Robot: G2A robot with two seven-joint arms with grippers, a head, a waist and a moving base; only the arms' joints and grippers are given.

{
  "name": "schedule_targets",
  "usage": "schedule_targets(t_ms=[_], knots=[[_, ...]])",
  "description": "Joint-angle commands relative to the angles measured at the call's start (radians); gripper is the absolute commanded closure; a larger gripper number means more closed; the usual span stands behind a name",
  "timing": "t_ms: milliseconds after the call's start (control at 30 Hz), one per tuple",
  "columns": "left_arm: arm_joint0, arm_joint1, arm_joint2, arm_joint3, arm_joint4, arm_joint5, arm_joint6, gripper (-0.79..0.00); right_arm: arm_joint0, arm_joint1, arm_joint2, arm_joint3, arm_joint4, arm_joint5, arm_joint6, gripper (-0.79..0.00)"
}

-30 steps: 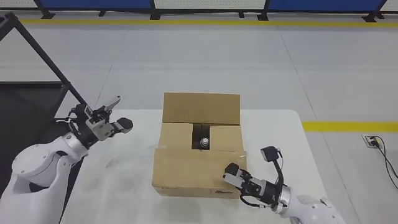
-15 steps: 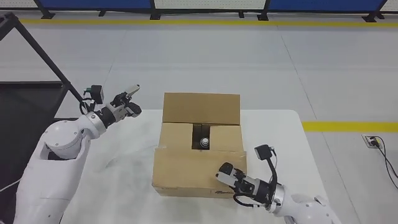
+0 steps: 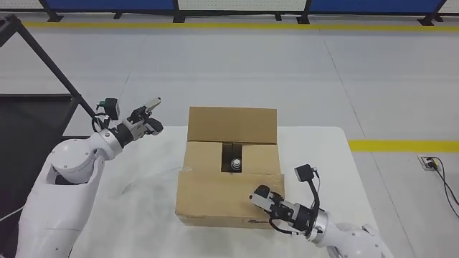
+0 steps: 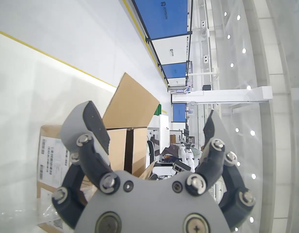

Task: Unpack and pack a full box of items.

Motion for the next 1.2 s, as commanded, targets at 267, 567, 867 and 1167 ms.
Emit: schedule_targets(t_ms=[267, 567, 867, 1167], knots=[[-0.082, -0.026, 0.115, 0.145, 0.11, -0.115, 0.072, -0.785, -0.003, 0.0, -0.011, 0.002, 0.014, 0.004, -0.011, -0.785], [-0.24, -0.094, 0.262, 0.425, 0.093, -0.338, 0.06, -0.785, -0.004, 0.004, -0.004, -0.002, 0.017, 0.007, -0.004, -0.785], [-0.369, -0.18, 0.397, 0.652, 0.141, -0.48, 0.084, -0.785, -0.033, 0.011, 0.019, -0.023, 0.024, 0.0, -0.002, -0.785], [-0.425, -0.243, 0.447, 0.786, 0.137, -0.57, 0.087, -0.785, -0.056, 0.018, 0.035, -0.04, 0.023, -0.002, 0.0, -0.785]])
